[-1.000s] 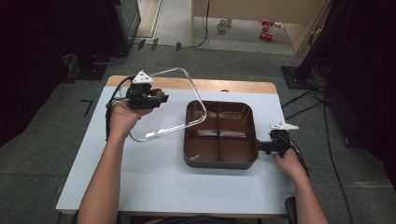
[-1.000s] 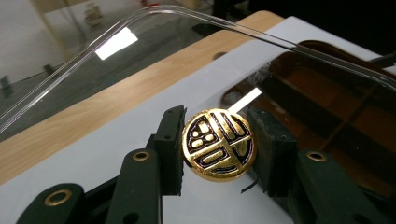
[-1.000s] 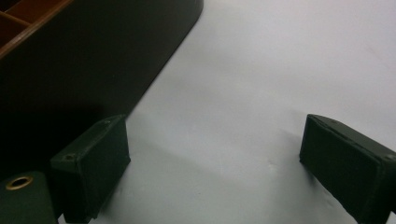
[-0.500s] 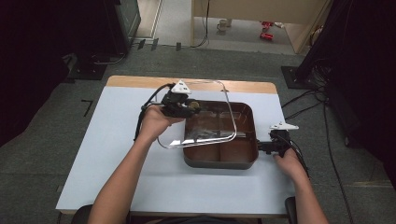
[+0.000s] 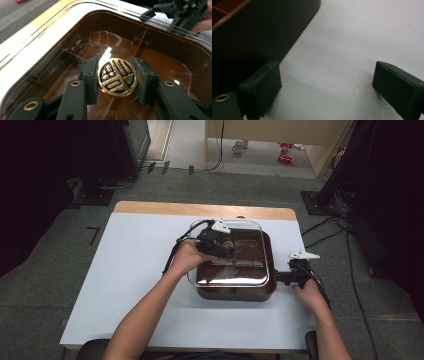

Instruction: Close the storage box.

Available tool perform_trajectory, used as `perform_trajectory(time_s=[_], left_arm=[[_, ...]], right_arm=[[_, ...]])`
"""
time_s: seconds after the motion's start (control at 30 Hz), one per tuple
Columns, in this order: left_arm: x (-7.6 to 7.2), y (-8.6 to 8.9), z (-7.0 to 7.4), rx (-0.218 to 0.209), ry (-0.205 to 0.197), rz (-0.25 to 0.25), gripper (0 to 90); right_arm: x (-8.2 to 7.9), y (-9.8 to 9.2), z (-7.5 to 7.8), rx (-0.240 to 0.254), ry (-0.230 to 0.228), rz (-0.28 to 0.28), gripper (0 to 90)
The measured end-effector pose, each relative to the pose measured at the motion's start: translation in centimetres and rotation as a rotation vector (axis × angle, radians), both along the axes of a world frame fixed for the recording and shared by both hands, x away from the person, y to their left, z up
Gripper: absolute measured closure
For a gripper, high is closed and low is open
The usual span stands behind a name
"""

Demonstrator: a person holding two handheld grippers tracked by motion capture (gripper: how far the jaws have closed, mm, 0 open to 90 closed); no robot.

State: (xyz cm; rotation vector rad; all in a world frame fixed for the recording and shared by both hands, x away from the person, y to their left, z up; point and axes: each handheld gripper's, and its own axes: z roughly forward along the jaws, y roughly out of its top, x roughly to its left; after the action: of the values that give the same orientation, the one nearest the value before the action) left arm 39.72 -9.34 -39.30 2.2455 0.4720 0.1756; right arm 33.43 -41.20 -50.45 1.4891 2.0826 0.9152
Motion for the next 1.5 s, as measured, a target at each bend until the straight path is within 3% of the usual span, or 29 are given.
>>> perform_trajectory(time_s=[0.23,0.53,0.9,1.0,1.17,1.4,1.5], left_arm=[[0.1,-2.0,-1.2,0.047,0.001,-0.011,59.6],[-0.1,-3.3,-2.5,0.065,0.020,-0.024,59.6],[-0.1,-3.1,-3.0,0.058,0.032,-0.024,59.4],[-0.3,-3.2,-3.1,0.068,0.005,-0.028,59.3],[-0.1,-3.0,-3.2,0.048,0.033,-0.023,58.2],[-0.1,-2.7,-2.6,0.071,0.062,0.017,40.8],[-0.1,-2.0,-2.0,0.054,0.062,0.028,36.9]], right_arm=[[0.0,0.0,0.0,0.001,0.000,0.000,7.8],[0.0,0.0,0.0,0.000,-0.001,0.000,7.7],[0.0,0.0,0.0,-0.001,0.001,0.000,7.7],[0.0,0.0,0.0,-0.001,0.001,0.000,7.7],[0.0,0.0,0.0,-0.001,0.001,0.000,7.7],[0.0,0.0,0.0,-0.001,0.000,0.001,7.7],[0.0,0.0,0.0,-0.002,-0.001,0.001,7.7]])
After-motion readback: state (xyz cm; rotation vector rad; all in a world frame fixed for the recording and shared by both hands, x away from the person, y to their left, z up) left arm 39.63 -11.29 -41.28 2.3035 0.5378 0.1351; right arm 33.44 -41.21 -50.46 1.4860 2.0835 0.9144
